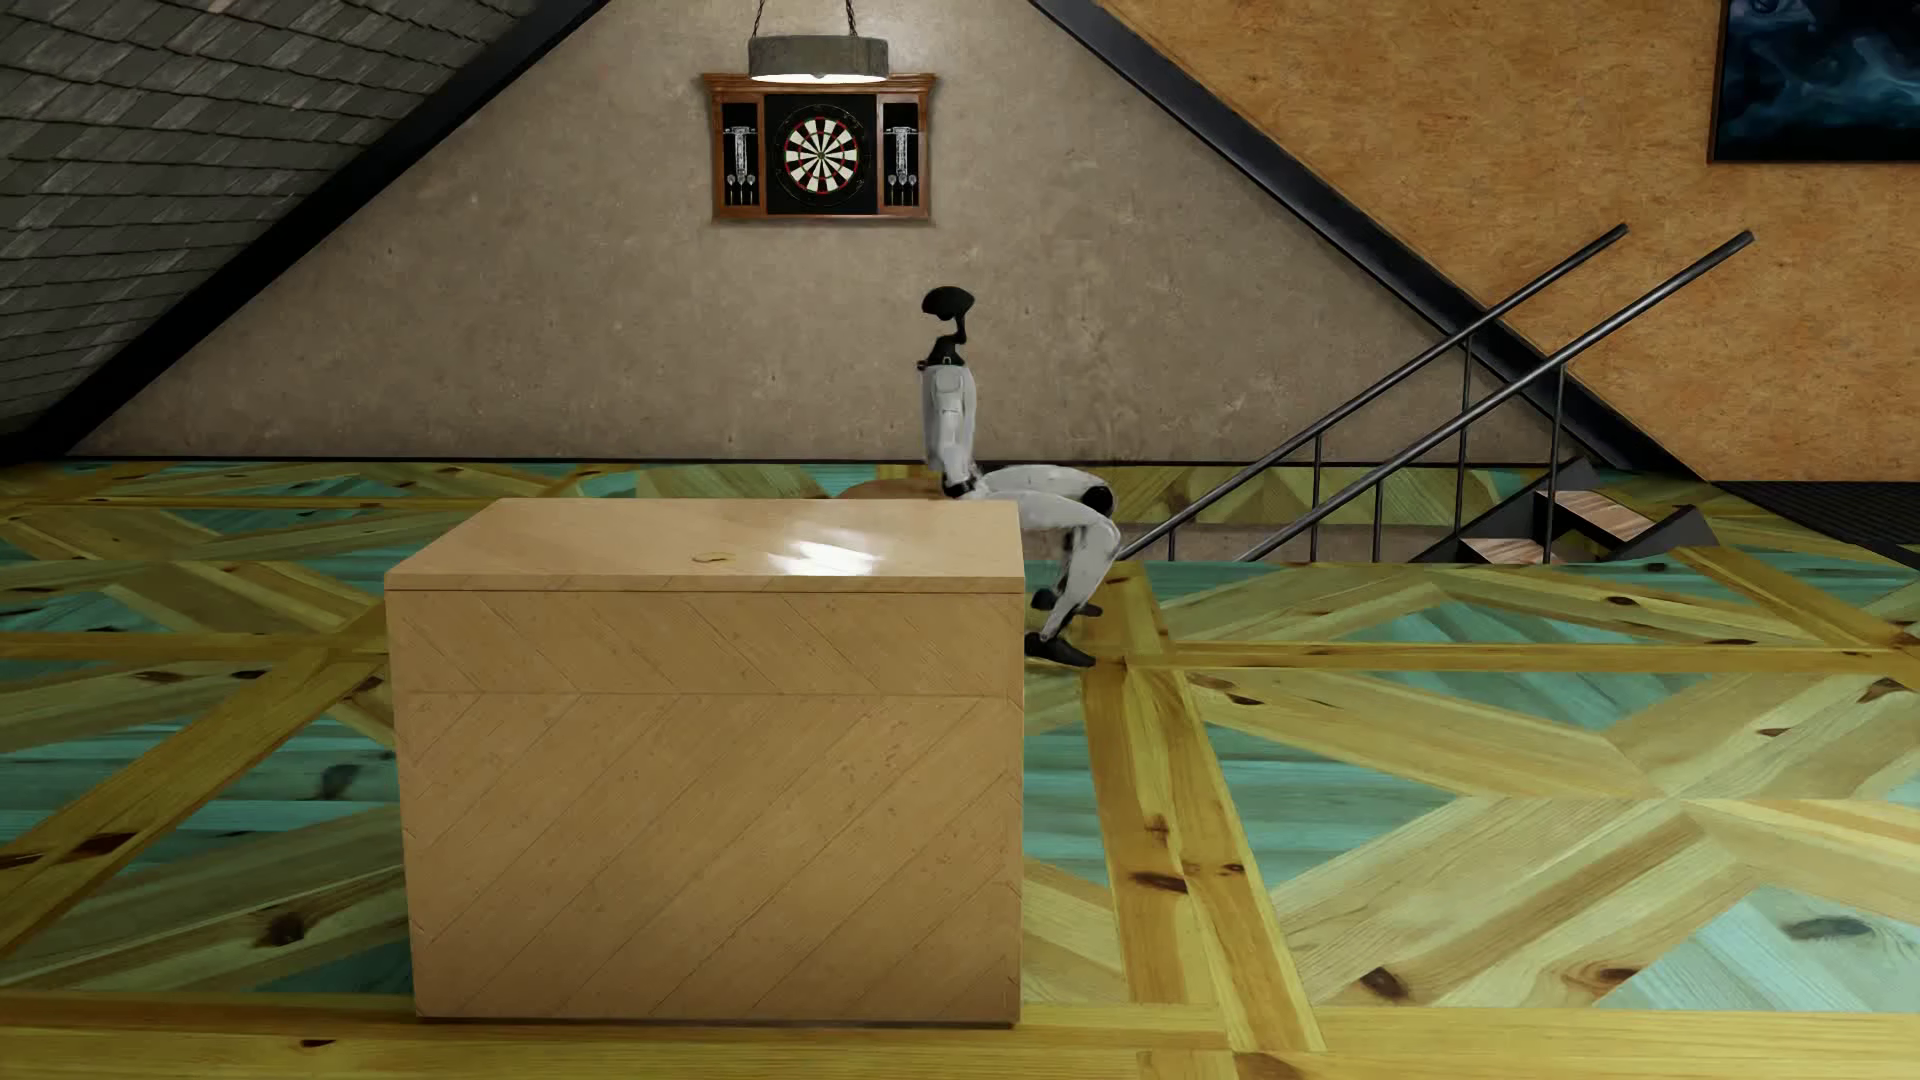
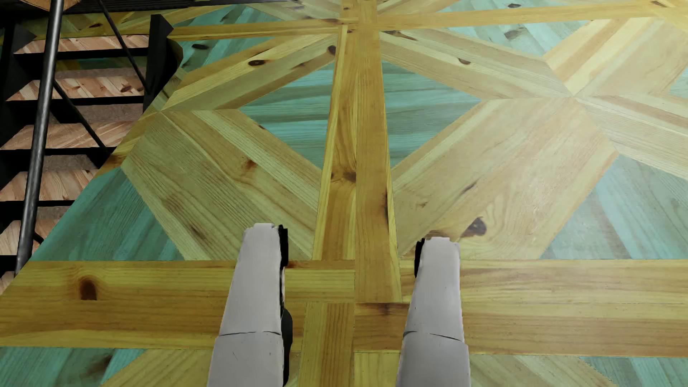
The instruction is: Rise from the chair
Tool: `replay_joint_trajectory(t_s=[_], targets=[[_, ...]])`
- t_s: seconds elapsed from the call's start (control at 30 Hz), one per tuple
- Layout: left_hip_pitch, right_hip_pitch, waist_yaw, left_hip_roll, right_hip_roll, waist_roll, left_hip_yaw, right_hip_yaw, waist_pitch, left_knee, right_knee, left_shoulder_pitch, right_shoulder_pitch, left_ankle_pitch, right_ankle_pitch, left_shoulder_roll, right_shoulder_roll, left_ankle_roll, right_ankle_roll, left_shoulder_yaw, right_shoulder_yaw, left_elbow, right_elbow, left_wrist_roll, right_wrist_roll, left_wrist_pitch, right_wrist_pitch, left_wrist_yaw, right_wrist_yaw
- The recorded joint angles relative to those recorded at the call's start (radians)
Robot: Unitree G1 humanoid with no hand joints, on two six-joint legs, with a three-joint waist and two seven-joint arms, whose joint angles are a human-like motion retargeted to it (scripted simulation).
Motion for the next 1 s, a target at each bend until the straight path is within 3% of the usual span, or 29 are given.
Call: replay_joint_trajectory(t_s=[0.07, 0.17, 0.23, 0.43, 0.63, 0.73, 0.8, 0.87, 0.9, 0.93, 1.0], targets=[[0.006, 0.001, 0.001, -0.005, -0.001, 0.001, 0.001, 0.002, -0.002, -0.002, 0.001, 0.028, 0.032, 0.003, 0.001, -0.01, 0.006, 0.001, -0.001, 0.004, -0.018, -0.04, -0.059, 0.008, 0.022, -0.006, -0.006, -0.026, 0.007], [0.018, 0.006, 0.001, -0.013, -0.002, 0.001, 0.0, 0.005, -0.003, -0.006, 0.002, 0.023, 0.031, 0.006, 0.003, -0.017, -0.008, 0.001, -0.003, -0.016, 0.004, -0.088, -0.135, 0.016, 0.001, -0.018, -0.031, -0.045, 0.036], [0.023, 0.008, -0.001, -0.016, 0.002, 0.005, 0.001, 0.005, -0.003, -0.008, 0.001, -0.004, -0.002, 0.008, 0.005, -0.02, -0.013, 0.005, -0.006, -0.035, 0.033, -0.09, -0.139, 0.011, -0.028, -0.022, -0.042, -0.021, 0.018], [0.036, 0.017, -0.006, -0.02, 0.003, 0.01, 0.003, 0.008, 0.017, -0.009, 0.003, -0.062, -0.077, 0.007, -0.001, -0.007, -0.015, 0.009, -0.006, -0.075, 0.062, -0.11, -0.097, -0.007, -0.014, -0.02, -0.026, 0.009, -0.04], [0.0, -0.027, -0.01, -0.009, 0.013, 0.01, 0.002, 0.015, 0.073, -0.009, 0.008, -0.105, -0.1, -0.001, -0.038, -0.009, -0.023, -0.004, -0.014, -0.074, 0.059, -0.128, -0.102, -0.025, -0.009, -0.016, -0.024, 0.02, -0.044], [-0.06, -0.089, -0.012, 0.003, 0.023, 0.009, -0.004, 0.027, 0.1, 0.0, 0.016, -0.106, -0.059, -0.013, -0.049, 0.015, -0.056, -0.015, -0.011, -0.054, 0.005, -0.215, -0.239, -0.039, 0.024, -0.016, -0.027, 0.008, -0.007], [-0.122, -0.152, -0.013, 0.013, 0.031, 0.007, -0.014, 0.039, 0.108, 0.012, 0.026, -0.078, 0.011, -0.024, -0.053, 0.052, -0.106, -0.028, -0.004, -0.008, -0.059, -0.348, -0.447, -0.09, 0.054, -0.02, -0.034, 0.043, -0.02], [-0.188, -0.22, -0.016, 0.029, 0.046, 0.0, -0.026, 0.051, 0.114, 0.029, 0.039, -0.022, 0.093, -0.035, -0.052, 0.099, -0.165, -0.046, -0.003, 0.061, -0.116, -0.564, -0.721, -0.175, 0.069, -0.03, -0.05, 0.146, -0.094], [-0.222, -0.258, -0.017, 0.04, 0.054, -0.004, -0.032, 0.057, 0.118, 0.037, 0.045, 0.003, 0.118, -0.04, -0.043, 0.122, -0.197, -0.057, -0.002, 0.098, -0.127, -0.695, -0.856, -0.216, 0.078, -0.049, -0.057, 0.228, -0.176], [-0.256, -0.294, -0.018, 0.049, 0.057, -0.01, -0.038, 0.064, 0.124, 0.045, 0.051, 0.02, 0.13, -0.044, -0.034, 0.147, -0.229, -0.068, 0.004, 0.127, -0.134, -0.838, -0.983, -0.237, 0.046, -0.077, -0.066, 0.322, -0.284], [-0.32, -0.361, -0.017, 0.059, 0.06, -0.023, -0.049, 0.074, 0.151, 0.057, 0.064, 0.003, 0.106, -0.054, -0.035, 0.224, -0.314, -0.089, 0.01, 0.157, -0.117, -1.116, -1.179, -0.251, 0.017, -0.146, -0.099, 0.495, -0.508]])
